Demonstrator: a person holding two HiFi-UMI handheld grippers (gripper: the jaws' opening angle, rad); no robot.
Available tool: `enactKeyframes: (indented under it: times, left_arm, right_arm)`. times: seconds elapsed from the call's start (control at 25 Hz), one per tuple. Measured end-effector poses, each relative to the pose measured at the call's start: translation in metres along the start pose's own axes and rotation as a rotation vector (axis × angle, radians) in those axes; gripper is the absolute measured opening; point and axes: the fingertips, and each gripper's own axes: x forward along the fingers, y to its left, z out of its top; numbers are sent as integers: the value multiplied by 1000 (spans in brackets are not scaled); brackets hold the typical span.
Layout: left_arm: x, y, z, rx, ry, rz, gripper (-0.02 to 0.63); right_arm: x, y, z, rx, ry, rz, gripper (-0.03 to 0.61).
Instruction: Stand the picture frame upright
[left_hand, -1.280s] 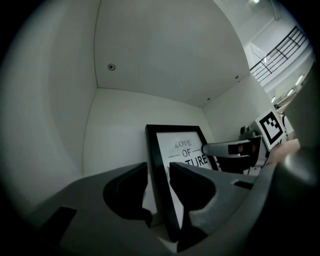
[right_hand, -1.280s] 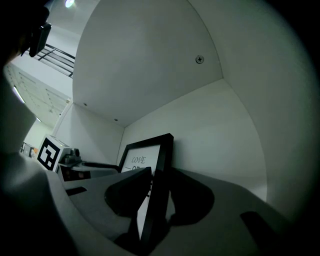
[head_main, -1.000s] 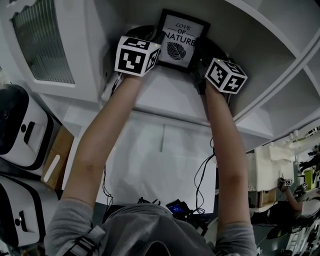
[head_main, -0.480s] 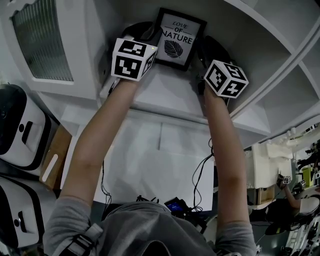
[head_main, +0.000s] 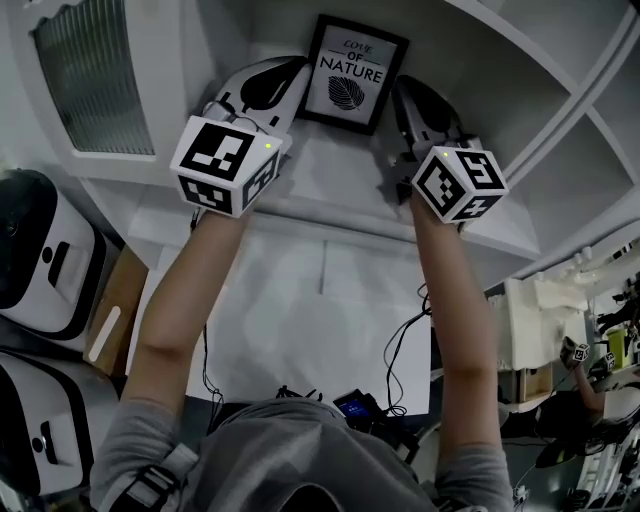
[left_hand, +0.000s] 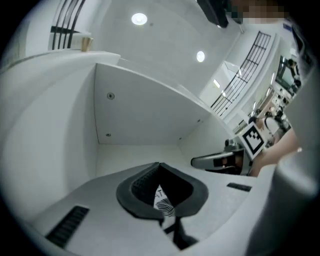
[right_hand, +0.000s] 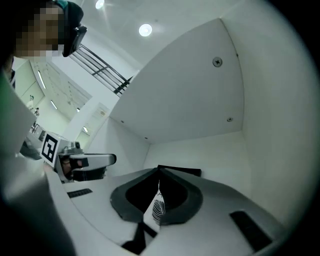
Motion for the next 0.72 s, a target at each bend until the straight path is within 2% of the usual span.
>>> enactKeyframes:
  times: [0.12,0.4,0.56,0.72]
  left_arm:
    - [-34,-12,25,-108,-61,-82,6]
    - [-112,-33,50,-136,-81,-128,6]
    - [-161,-41,42,-149,-64,-99,6]
    - [-203,-42,24,-202,-30,-37,6]
  right_arm:
    - [-21,25,13,-18,-12,56,28]
    - [-88,65,37,4,-46,108,28]
    - [-123,85,39,-6,-39,121,26]
    - [-152,110,29,-73,3,138,26]
